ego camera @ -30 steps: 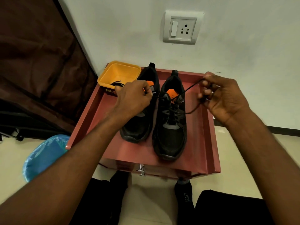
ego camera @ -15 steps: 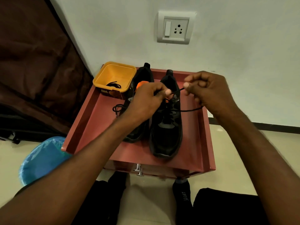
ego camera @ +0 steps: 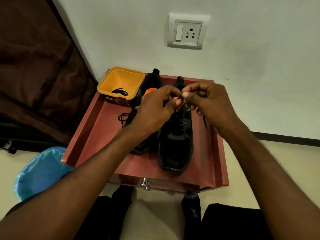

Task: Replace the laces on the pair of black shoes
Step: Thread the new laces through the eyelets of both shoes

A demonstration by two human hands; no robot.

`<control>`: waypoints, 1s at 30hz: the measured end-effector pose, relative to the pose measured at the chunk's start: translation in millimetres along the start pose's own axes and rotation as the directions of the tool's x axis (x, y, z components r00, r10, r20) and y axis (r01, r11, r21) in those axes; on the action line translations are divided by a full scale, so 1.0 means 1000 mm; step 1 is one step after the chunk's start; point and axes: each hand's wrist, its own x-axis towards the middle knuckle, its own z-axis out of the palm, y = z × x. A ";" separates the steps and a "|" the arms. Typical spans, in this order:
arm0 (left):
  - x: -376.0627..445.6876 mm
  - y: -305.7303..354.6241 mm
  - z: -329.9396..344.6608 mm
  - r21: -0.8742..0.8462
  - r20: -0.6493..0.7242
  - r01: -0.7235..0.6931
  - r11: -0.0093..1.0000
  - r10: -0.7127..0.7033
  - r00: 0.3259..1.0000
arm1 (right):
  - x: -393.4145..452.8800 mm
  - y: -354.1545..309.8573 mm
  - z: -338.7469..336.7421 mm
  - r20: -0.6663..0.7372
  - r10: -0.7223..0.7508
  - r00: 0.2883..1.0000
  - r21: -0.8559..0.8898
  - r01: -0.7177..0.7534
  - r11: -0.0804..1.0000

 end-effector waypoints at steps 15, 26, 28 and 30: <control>0.005 -0.003 0.008 -0.073 -0.102 0.054 0.996 -0.061 0.993 | 0.005 0.011 0.004 -0.054 0.044 0.998 -0.019 -0.045 0.999; 0.008 0.001 0.021 -0.079 -0.203 0.115 0.990 -0.129 0.971 | 0.007 0.024 0.005 -0.094 0.081 0.992 -0.241 -0.102 0.965; 0.006 -0.001 0.023 0.005 -0.207 0.110 0.994 -0.107 0.972 | 0.005 0.030 0.007 0.015 0.095 0.995 -0.444 -0.078 0.893; 0.004 -0.002 0.023 0.103 -0.186 0.099 0.990 -0.079 0.979 | 0.001 0.033 0.010 0.116 0.100 0.988 -0.508 -0.027 0.861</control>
